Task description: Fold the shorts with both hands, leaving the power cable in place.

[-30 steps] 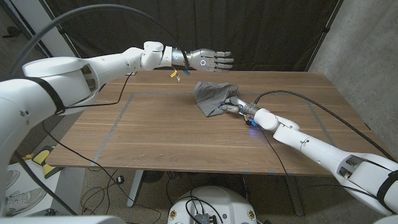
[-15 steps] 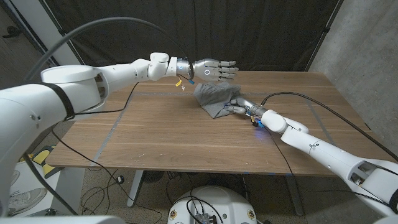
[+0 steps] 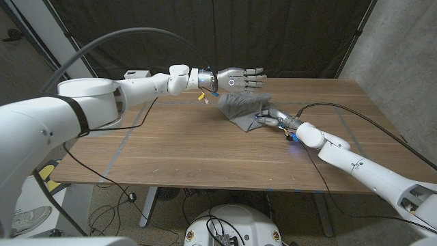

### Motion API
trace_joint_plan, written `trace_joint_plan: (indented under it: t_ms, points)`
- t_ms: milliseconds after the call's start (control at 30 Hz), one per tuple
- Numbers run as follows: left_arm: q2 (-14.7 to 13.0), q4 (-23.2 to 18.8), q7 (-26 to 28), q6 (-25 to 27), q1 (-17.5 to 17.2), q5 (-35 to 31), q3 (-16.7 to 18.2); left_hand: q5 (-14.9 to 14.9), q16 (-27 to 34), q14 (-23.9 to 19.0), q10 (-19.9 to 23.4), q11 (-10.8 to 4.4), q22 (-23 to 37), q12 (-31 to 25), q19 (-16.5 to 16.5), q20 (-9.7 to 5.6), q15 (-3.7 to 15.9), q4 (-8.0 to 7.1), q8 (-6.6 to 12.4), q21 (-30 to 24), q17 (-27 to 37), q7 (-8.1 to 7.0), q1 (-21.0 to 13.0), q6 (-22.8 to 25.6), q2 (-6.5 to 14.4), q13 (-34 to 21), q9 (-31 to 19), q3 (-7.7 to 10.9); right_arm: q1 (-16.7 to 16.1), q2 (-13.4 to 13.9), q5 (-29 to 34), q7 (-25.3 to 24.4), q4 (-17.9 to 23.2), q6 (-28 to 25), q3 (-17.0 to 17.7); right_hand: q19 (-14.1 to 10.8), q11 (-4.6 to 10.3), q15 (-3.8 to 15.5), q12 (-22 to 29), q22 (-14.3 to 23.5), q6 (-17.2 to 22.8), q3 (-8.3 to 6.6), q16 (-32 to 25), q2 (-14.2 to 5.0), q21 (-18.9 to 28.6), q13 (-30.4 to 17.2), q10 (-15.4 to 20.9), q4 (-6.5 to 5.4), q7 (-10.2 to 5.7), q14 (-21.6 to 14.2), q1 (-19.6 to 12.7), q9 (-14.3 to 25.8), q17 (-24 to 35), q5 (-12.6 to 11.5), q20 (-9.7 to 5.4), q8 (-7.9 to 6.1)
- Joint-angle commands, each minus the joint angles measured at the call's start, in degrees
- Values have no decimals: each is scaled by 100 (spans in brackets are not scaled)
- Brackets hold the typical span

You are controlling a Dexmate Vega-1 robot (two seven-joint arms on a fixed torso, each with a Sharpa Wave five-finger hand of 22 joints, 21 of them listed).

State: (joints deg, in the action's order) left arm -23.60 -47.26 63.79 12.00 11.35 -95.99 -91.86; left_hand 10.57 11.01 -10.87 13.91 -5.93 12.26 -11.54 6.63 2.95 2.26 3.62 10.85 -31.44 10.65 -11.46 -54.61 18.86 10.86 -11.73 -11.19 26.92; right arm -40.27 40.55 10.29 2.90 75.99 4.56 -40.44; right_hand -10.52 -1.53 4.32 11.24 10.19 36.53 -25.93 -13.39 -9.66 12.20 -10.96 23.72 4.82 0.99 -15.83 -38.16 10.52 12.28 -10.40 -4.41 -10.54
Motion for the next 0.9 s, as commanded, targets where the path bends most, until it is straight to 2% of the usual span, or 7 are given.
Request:
trace_joint_plan:
  t_ms: [33, 267, 533, 667, 800, 867, 900]
  points:
    - [-723, -920, 21, 241, -154, 389, 247, 2, 8, 14, -6, -26, 13, -56, -23, 2, 523, -2, 36, -55, 12, 5, -11, 62, -33, -7, -18, 67, -838, 576, 280, -301, 3963, -2706, 135, -902, -296, -367, 35, 32, 39, 1, -15, 40, 23, -18, 297, 31, 10, -422, 56, 26, -14, 15, 909, -36]
    - [-1082, -1326, 21, 214, -286, 248, 470, -7, 11, 11, 9, -37, 10, -66, -23, -26, 544, 17, 41, -74, 7, -18, -6, 83, -51, -5, -17, 79, -997, 660, 532, -418, 4544, -3273, 144, -910, -287, -372, 35, 32, 37, 14, -20, 60, 24, -18, 301, 31, 15, -458, 89, 26, -19, 19, 922, -37]
    - [-1380, -1656, 21, 152, -500, 112, 800, -18, 19, 7, 11, -64, 7, -70, -19, -48, 572, 47, 42, -93, 3, -41, -8, 99, -68, -4, -16, 61, -1169, 720, 644, -620, 4959, -3457, 219, -914, -279, -375, 34, 32, 38, 14, -14, 70, 25, -18, 307, 33, 17, -475, 113, 26, -26, 20, 935, -38]
    - [-1481, -1756, 21, 101, -600, 37, 952, -21, 23, 6, 7, -83, 6, -70, -22, -46, 572, 56, 41, -101, 3, -46, -8, 102, -64, -3, -15, 57, -1261, 723, 625, -790, 5051, -3271, 311, -915, -276, -378, 36, 31, 44, 17, -12, 74, 24, -18, 314, 34, 7, -482, 126, 26, -28, 21, 941, -41]
    - [-1515, -1774, 21, 61, -700, -21, 1085, -22, 25, 9, 3, -77, 5, -70, -25, -49, 574, 61, 37, -107, 4, -39, -6, 97, -61, -2, -15, 52, -1418, 647, 681, -1219, 4974, -2886, 411, -920, -270, -359, 37, 31, 47, 18, -13, 69, 26, -18, 322, 36, 5, -487, 132, 26, -27, 21, 940, -42]
    - [-1526, -1776, 21, 52, -744, -49, 1138, -23, 26, 8, 4, -73, 5, -70, -26, -45, 573, 66, 34, -109, 4, -40, -6, 91, -62, -2, -14, 51, -1579, 543, 816, -1756, 4787, -2448, 457, -926, -271, -348, 32, 31, 47, 17, -11, 43, 27, -18, 311, 24, -4, -472, 143, 26, -19, 20, 934, -43]
    - [-1532, -1779, 21, 31, -763, -50, 1162, -23, 27, 9, 7, -75, 4, -72, -31, -43, 568, 67, 33, -110, 4, -39, -6, 91, -60, -2, -14, 50, -1601, 564, 772, -1786, 4750, -2253, 502, -929, -239, -339, 27, 31, 45, 12, -6, 21, 28, -18, 300, 22, -4, -453, 143, 26, -14, 18, 930, -42]
